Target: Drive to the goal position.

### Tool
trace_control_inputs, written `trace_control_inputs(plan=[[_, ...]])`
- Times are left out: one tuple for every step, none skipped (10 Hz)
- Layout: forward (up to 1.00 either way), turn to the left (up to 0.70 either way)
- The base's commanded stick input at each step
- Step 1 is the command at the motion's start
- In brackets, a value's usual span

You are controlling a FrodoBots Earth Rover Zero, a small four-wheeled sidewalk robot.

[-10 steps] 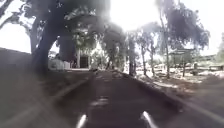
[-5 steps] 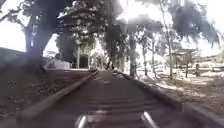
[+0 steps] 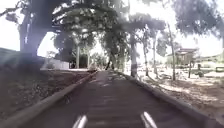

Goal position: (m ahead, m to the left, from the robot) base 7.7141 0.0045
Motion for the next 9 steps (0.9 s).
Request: trace_control_inputs(plan=[[1.0,0.0],[1.0,0.0],[1.0,0.0],[1.0,0.0],[1.0,0.0],[1.0,0.0],[1.0,0.0],[1.0,0.02],[1.0,0.18]])
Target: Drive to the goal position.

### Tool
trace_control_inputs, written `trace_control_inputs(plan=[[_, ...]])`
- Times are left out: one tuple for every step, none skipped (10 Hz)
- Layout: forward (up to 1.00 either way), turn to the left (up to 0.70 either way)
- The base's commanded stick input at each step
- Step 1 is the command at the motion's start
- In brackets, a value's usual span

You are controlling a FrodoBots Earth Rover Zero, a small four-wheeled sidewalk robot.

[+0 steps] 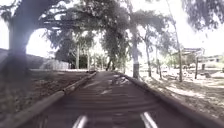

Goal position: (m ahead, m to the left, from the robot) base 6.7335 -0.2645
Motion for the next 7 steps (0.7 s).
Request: trace_control_inputs(plan=[[1.0,0.34],[1.0,0.0],[1.0,0.0],[1.0,0.0],[1.0,0.0],[1.0,0.0],[1.0,0.0]])
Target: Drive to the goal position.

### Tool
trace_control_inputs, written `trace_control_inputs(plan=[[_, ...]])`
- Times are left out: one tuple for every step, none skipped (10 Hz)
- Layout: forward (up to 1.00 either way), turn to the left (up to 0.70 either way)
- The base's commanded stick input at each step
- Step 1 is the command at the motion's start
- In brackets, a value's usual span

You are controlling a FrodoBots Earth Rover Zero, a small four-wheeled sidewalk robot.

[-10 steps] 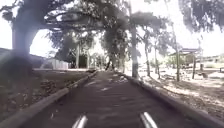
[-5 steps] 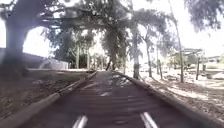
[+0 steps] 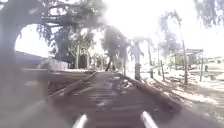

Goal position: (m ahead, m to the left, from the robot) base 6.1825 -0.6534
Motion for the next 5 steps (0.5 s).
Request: trace_control_inputs(plan=[[1.0,0.0],[1.0,0.0],[1.0,0.0],[1.0,0.0],[1.0,0.0]])
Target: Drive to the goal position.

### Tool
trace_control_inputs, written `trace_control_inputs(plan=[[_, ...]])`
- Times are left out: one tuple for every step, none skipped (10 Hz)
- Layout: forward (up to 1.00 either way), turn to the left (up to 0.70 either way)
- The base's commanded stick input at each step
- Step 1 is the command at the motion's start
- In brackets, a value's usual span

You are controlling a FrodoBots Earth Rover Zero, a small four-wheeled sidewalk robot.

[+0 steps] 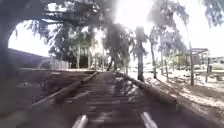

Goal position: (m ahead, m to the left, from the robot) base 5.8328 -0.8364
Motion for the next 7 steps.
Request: trace_control_inputs(plan=[[1.0,0.0],[1.0,0.0],[1.0,0.0],[1.0,0.0],[1.0,0.0],[1.0,0.0],[1.0,0.1]])
